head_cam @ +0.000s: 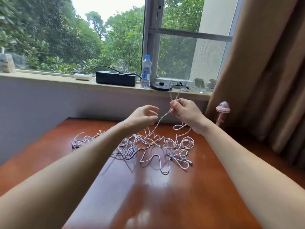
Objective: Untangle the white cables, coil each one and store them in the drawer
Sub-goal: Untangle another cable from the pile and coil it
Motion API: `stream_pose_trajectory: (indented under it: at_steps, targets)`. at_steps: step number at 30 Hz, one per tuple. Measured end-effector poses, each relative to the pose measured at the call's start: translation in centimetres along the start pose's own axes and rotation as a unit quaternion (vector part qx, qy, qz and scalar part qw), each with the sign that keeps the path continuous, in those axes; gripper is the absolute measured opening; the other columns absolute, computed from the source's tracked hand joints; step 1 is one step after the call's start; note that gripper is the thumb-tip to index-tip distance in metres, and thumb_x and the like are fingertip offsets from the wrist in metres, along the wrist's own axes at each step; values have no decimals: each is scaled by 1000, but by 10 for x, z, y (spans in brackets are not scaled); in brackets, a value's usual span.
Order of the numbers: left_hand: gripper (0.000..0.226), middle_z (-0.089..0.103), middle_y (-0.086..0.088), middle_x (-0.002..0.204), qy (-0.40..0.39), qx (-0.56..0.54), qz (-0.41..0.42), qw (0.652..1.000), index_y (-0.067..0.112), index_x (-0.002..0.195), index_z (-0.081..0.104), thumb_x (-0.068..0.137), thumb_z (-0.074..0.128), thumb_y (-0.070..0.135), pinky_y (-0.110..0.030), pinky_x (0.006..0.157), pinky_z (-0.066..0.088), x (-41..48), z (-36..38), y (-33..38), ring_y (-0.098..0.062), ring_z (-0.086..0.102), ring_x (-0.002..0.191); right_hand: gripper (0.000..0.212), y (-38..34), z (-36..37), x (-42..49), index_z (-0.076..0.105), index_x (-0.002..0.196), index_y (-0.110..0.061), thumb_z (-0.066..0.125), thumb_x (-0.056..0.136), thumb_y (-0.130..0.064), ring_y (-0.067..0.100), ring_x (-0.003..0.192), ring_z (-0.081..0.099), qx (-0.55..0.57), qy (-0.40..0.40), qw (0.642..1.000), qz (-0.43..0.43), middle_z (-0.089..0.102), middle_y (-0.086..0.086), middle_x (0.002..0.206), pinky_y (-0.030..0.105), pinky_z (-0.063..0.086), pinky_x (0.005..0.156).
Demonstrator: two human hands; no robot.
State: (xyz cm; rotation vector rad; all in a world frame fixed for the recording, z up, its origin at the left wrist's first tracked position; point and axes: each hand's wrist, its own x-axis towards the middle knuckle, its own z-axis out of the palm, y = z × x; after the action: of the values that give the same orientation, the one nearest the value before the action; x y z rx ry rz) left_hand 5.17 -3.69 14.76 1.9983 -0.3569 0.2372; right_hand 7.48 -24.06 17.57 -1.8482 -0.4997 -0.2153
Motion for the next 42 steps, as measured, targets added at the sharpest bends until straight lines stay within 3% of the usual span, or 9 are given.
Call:
stream_pose_trajectory:
  at_steps: [4,6,10,15,22,25,32,35,42]
  targets:
    - [36,67,4,109,-104,206,-22,973,26,127,60,93,68,34,-17,68,43,-7,38,-38,-6,60,81,25,1,-23,-7,60,89,-8,52,107,-23,5,45,38,18,40,999,13,60,0,70,15,31,42]
    - [26,67,0,106,-78,259,-23,962,23,118,62,95,64,35,-24,74,40,-4,52,-49,-19,61,94,25,6,-34,-11,60,88,-9,51,107,-23,2,43,40,25,69,997,23,60,1,71,13,32,42]
    - [13,75,2,91,-10,264,-25,964,29,94,72,95,61,22,-30,74,53,7,59,-46,-22,68,86,20,22,-57,-17,62,94,-8,54,105,-22,4,44,40,28,117,992,38,64,2,76,14,33,42]
    - [15,73,8,71,66,128,-35,989,25,96,74,93,59,22,-25,67,55,20,58,-24,-12,70,72,23,43,-64,-26,68,106,-12,53,105,-28,8,49,39,46,92,989,110,64,2,76,15,29,40]
    - [14,72,-4,72,59,-165,-66,982,1,109,68,99,60,7,-20,43,33,35,49,21,-11,44,44,26,53,-48,-35,72,114,-8,63,100,-27,8,54,40,70,-10,989,133,65,5,81,13,27,39]
    - [14,73,-4,73,40,-218,-72,973,0,110,67,100,59,7,-20,45,35,39,43,32,-9,48,46,20,49,-36,-34,73,95,-12,69,96,-32,7,51,39,50,-41,992,110,66,0,78,14,27,39]
    - [10,74,-4,77,-21,-349,-109,930,5,111,57,102,53,4,-17,50,46,37,40,55,-7,58,53,22,45,-1,-25,75,111,-18,69,96,-33,8,54,41,83,-68,991,74,68,2,84,16,30,43]
    - [8,74,-7,84,-28,-391,-128,911,5,110,55,103,52,4,-16,56,47,38,34,60,-7,60,55,10,42,13,-22,78,93,-27,69,96,-30,9,54,42,115,-79,988,57,67,1,79,19,29,44]
    - [9,75,-10,98,1,-364,-122,923,2,99,62,102,56,8,-14,54,47,35,17,45,-5,59,55,22,38,33,-12,70,97,-18,71,93,-39,10,49,40,135,-53,989,39,65,6,79,19,30,41]
